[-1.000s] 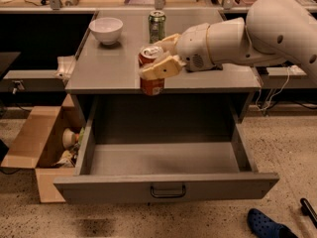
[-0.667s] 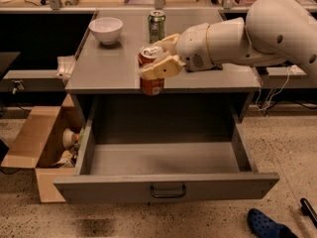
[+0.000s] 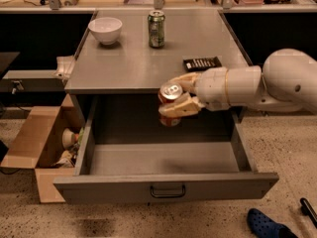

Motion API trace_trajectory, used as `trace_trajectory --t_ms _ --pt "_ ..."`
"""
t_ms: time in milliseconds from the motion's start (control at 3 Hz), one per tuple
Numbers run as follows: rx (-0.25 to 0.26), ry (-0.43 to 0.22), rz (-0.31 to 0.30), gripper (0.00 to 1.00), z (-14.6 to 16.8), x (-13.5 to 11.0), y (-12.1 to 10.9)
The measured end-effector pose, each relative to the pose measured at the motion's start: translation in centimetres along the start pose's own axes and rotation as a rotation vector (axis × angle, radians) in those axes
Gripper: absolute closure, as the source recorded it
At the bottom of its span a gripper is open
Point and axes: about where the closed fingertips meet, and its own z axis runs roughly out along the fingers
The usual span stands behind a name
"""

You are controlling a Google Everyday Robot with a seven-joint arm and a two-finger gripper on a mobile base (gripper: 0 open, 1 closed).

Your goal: Place coke can into top drawer

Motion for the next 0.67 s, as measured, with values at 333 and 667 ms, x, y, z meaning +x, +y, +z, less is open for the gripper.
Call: trace_trajectory --t_ms 333,667 --pt "-0.002 0.066 -0.02 1.0 -0.8 4.6 1.7" --pt "-0.024 0.145 -0.025 1.0 -1.5 8.9 2.3"
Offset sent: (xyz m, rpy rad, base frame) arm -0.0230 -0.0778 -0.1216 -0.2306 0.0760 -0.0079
